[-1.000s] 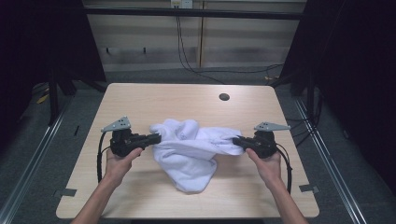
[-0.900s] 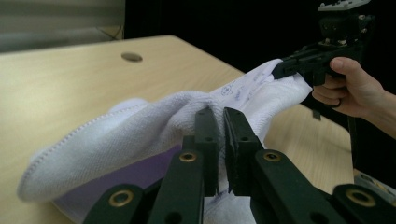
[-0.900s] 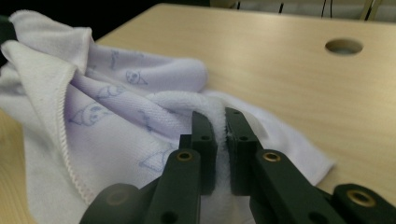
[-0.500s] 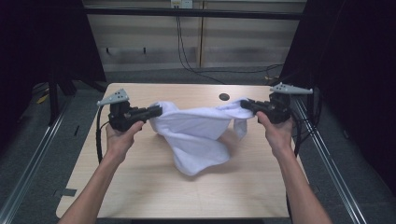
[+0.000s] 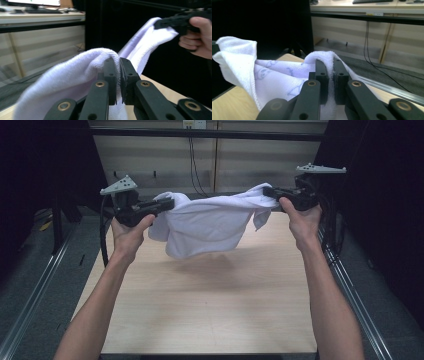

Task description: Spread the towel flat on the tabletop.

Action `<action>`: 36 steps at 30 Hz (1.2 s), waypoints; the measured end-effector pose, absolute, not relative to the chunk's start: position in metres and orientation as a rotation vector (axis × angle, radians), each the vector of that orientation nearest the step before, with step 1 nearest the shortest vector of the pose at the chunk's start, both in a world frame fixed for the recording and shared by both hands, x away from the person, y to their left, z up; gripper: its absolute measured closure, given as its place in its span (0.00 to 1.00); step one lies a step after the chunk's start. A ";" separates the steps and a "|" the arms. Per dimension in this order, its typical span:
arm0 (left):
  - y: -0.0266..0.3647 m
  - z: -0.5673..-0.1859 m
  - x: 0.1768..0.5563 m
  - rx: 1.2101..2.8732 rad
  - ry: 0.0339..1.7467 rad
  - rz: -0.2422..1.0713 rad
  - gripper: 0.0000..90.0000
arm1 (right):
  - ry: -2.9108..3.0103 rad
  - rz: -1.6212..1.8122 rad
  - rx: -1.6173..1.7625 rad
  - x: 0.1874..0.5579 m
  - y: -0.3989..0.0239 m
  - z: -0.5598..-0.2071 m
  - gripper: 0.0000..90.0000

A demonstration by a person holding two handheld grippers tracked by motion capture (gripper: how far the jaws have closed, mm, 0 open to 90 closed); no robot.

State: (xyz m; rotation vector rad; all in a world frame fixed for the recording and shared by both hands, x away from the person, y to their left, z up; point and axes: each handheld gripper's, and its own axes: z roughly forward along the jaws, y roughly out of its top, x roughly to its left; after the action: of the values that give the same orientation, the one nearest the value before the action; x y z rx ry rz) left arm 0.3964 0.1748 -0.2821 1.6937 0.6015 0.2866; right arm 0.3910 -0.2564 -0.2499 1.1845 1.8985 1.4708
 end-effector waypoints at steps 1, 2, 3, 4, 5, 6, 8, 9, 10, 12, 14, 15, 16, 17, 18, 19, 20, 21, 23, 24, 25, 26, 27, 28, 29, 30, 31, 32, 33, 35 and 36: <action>0.175 -0.291 0.391 1.720 0.592 0.275 0.95 | 1.905 1.484 1.176 0.387 -0.258 -0.255 0.95; 0.174 -0.299 0.387 1.733 0.591 0.257 0.95 | 1.944 1.474 1.181 0.378 -0.261 -0.276 0.95; 0.174 -0.313 0.382 1.747 0.597 0.222 0.95 | 1.971 1.462 1.191 0.373 -0.262 -0.291 0.96; 0.172 -0.327 0.377 1.768 0.598 0.196 0.95 | 1.971 1.462 1.191 0.373 -0.262 -0.291 0.96; 0.171 -0.342 0.371 1.787 0.604 0.169 0.95 | 1.995 1.454 1.206 0.368 -0.262 -0.308 0.96; 0.170 -0.361 0.365 1.812 0.615 0.117 0.95 | 2.025 1.447 1.217 0.362 -0.263 -0.325 0.96; 0.166 -0.389 0.354 1.842 0.614 0.044 0.95 | 2.069 1.443 1.253 0.348 -0.268 -0.362 0.96; 0.165 -0.398 0.349 1.855 0.608 0.018 0.95 | 2.089 1.444 1.282 0.336 -0.274 -0.385 0.96; 0.159 -0.418 0.338 1.881 0.602 -0.047 0.95 | 2.094 1.450 1.296 0.332 -0.277 -0.394 0.96; 0.156 -0.425 0.332 1.898 0.591 -0.074 0.95 | 2.107 1.442 1.313 0.324 -0.280 -0.407 0.96; 0.151 -0.437 0.320 1.936 0.572 -0.128 0.94 | 2.166 1.384 1.331 0.305 -0.285 -0.431 0.96; 0.148 -0.442 0.314 1.957 0.562 -0.154 0.94 | 2.183 1.375 1.340 0.299 -0.286 -0.437 0.96; 0.147 -0.446 0.309 1.984 0.546 -0.176 0.93 | 2.203 1.353 1.345 0.293 -0.287 -0.442 0.96; 0.146 -0.450 0.304 1.999 0.533 -0.187 0.93 | 2.203 1.353 1.345 0.293 -0.287 -0.442 0.96; 0.145 -0.452 0.301 2.004 0.523 -0.204 0.92 | 2.218 1.342 1.338 0.287 -0.289 -0.447 0.96; 0.146 -0.452 0.300 1.999 0.516 -0.218 0.89 | 2.227 1.315 1.349 0.278 -0.294 -0.455 0.96; 0.149 -0.451 0.298 1.955 0.509 -0.239 0.86 | 2.217 1.285 1.362 0.275 -0.299 -0.460 0.96; 0.149 -0.451 0.298 1.955 0.509 -0.239 0.84 | 2.209 1.269 1.382 0.274 -0.303 -0.462 0.96; 0.156 -0.447 0.301 1.926 0.521 -0.218 0.80 | 2.201 1.246 1.394 0.274 -0.309 -0.465 0.96; 0.161 -0.446 0.303 1.906 0.526 -0.213 0.77 | 2.188 1.209 1.401 0.276 -0.317 -0.468 0.96; 0.166 -0.444 0.306 1.879 0.540 -0.212 0.76 | 2.170 1.190 1.424 0.277 -0.323 -0.470 0.96; 0.172 -0.444 0.311 1.882 0.566 -0.179 0.76 | 2.150 1.187 1.472 0.280 -0.333 -0.475 0.91; 0.172 -0.444 0.311 1.882 0.566 -0.179 0.76 | 2.148 1.183 1.485 0.281 -0.335 -0.476 0.85; 0.177 -0.445 0.316 1.895 0.587 -0.147 0.75 | 2.135 1.190 1.503 0.280 -0.337 -0.476 0.76; 0.179 -0.448 0.320 1.896 0.605 -0.133 0.75 | 2.135 1.190 1.503 0.280 -0.337 -0.476 0.76; 0.184 -0.453 0.327 1.906 0.631 -0.127 0.75 | 2.125 1.185 1.493 0.279 -0.338 -0.475 0.71; 0.187 -0.459 0.333 1.914 0.650 -0.127 0.75 | 2.107 1.185 1.484 0.276 -0.338 -0.471 0.67; 0.188 -0.465 0.338 1.927 0.673 -0.141 0.72 | 2.076 1.205 1.458 0.270 -0.338 -0.463 0.62; 0.189 -0.476 0.344 1.982 0.698 -0.133 0.71 | 2.062 1.213 1.453 0.267 -0.338 -0.459 0.62; 0.188 -0.482 0.346 2.016 0.720 -0.116 0.70 | 2.053 1.224 1.442 0.264 -0.338 -0.456 0.62; 0.188 -0.491 0.349 2.050 0.743 -0.108 0.69 | 2.043 1.230 1.431 0.261 -0.336 -0.453 0.60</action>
State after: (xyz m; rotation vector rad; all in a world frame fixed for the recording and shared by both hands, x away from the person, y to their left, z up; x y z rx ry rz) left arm 0.3489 0.1875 -0.4914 2.0497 0.7429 -0.1083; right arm 0.2608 -0.3361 -0.4529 1.4305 2.0429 1.2296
